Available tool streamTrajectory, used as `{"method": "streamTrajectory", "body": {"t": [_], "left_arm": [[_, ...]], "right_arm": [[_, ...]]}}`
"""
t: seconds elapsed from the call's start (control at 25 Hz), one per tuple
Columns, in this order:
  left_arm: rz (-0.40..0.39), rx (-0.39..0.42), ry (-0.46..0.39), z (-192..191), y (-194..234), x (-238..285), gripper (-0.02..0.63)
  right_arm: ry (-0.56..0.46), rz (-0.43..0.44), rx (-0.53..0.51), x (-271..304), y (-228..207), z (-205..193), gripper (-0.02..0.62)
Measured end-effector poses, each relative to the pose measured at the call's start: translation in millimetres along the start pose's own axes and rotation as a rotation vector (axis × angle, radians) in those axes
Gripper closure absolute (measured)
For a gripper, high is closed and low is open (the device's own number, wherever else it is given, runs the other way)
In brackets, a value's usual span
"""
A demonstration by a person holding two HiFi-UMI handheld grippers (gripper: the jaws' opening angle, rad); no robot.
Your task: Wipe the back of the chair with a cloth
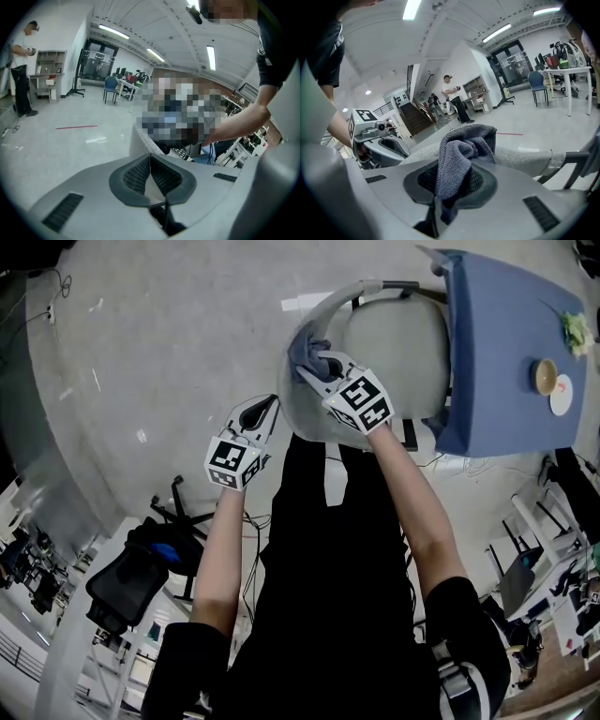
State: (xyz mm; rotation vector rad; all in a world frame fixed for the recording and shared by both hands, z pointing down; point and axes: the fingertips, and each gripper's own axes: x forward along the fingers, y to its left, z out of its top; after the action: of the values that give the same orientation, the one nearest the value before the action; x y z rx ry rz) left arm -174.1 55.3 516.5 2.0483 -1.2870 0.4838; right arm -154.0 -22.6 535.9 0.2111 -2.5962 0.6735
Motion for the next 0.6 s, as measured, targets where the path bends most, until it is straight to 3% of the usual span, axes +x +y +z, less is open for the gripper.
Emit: {"method": "streamTrajectory", "body": {"t": [0.6], "left_arm": [[0.0, -0.002, 0.007, -2, -1, 2, 0.583]], "right_arm": [[0.053, 0.098, -0.005, -7, 35, -34, 0.523]]}}
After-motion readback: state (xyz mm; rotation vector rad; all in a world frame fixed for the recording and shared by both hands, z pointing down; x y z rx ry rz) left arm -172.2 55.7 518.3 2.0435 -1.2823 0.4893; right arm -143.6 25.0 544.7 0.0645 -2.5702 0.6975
